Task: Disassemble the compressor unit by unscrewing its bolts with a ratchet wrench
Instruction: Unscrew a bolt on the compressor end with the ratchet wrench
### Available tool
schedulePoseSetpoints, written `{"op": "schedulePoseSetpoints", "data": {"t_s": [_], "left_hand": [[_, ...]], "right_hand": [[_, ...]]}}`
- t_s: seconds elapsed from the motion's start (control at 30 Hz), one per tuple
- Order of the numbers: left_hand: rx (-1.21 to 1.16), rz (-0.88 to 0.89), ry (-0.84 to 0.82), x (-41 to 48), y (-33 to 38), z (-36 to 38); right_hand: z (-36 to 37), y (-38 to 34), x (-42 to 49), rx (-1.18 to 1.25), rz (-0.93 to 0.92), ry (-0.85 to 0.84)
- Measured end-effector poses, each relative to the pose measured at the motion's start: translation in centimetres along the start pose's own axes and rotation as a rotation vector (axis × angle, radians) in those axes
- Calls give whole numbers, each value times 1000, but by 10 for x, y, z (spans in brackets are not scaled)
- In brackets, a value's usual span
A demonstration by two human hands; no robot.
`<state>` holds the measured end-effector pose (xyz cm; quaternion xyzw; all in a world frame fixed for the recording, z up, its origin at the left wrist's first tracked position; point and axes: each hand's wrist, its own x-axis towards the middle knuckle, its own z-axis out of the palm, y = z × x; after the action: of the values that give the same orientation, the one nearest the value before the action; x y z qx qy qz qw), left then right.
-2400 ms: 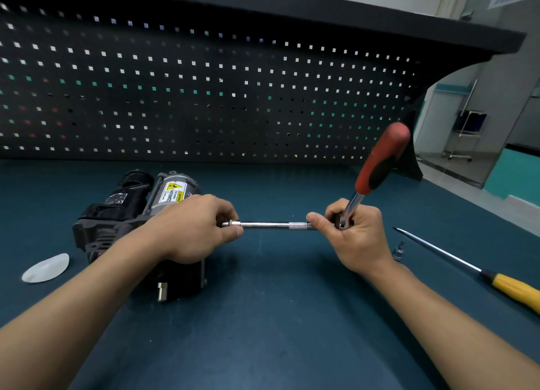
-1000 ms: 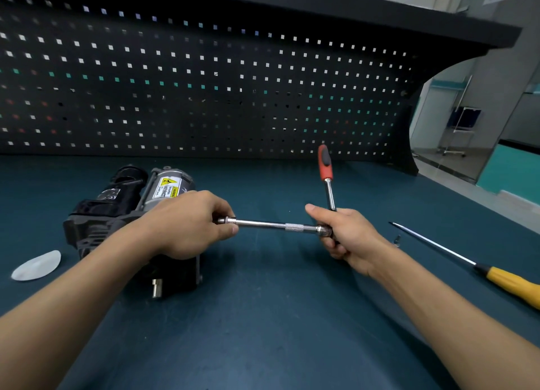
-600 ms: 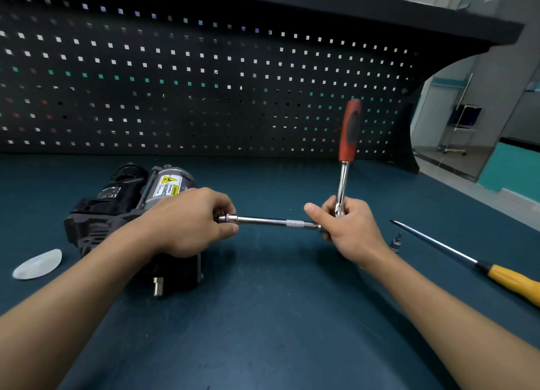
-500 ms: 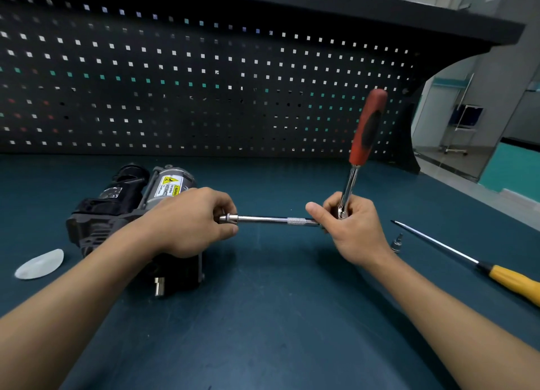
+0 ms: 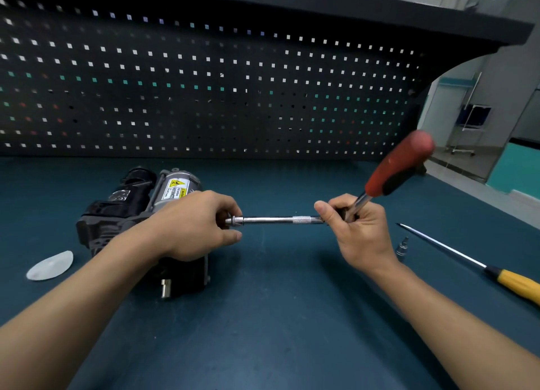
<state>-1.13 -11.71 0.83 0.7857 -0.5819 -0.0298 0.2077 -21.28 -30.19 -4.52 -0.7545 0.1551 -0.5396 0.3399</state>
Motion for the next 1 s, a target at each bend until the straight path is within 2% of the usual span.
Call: {"op": "schedulePoseSetpoints", "data": {"t_s": [0.17,0.37,0.57,0.63,0.77,0.83,1.0], "left_hand": [[36,56,-205,-5,-5,-13],[70,42,3,-2,-6,0],[95,1,56,-3,-7,4],[96,-6,74,-5,-3,5],[80,-2,91,-7,1,7],[67,3,90,-6,-2,7],[75,43,82,-1,-7,8]], "right_hand": [[-2,4,1,-21,77,-89],[-3,-4,19,-30,345,-138],[-2,-10,31,-189,673,-231],[-7,-10,30,-116,834,-265],[-11,-22,32,242,1191,-298],[-11,-23,33,298,1221,-323],[-6,-20,27,342,1134,-290]]}}
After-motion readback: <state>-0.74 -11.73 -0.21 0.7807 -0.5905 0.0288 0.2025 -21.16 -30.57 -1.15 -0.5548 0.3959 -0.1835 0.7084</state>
